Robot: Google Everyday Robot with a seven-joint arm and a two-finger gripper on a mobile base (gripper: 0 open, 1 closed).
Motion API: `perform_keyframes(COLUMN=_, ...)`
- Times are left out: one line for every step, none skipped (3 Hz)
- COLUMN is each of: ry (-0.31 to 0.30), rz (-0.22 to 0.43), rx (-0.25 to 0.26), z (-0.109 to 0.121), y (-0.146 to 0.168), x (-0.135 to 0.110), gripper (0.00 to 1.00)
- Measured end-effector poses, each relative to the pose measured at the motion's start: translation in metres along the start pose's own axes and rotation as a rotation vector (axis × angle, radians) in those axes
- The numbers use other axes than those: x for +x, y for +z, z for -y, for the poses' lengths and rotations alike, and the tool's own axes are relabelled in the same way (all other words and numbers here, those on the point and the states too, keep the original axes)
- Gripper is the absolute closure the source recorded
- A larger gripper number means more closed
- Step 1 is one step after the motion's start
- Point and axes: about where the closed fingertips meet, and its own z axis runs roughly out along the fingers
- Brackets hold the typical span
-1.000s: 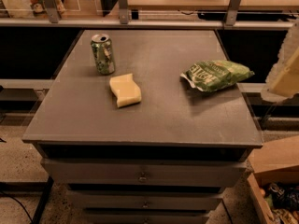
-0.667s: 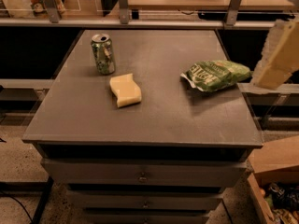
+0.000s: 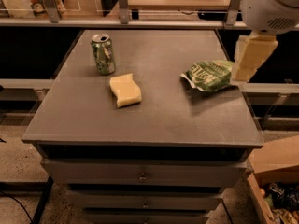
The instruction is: Move green jalapeno chip bag near green can
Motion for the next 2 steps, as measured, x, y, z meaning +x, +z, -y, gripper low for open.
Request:
perform_keyframes(ry=0.000, rz=-0.010, rx=-0.013, z=0.013, y=0.042, x=0.013, gripper=0.00)
perform_keyframes(ry=0.019, rz=-0.026, rx=-0.024, z=0.024, y=0.072, x=0.031, gripper=0.00)
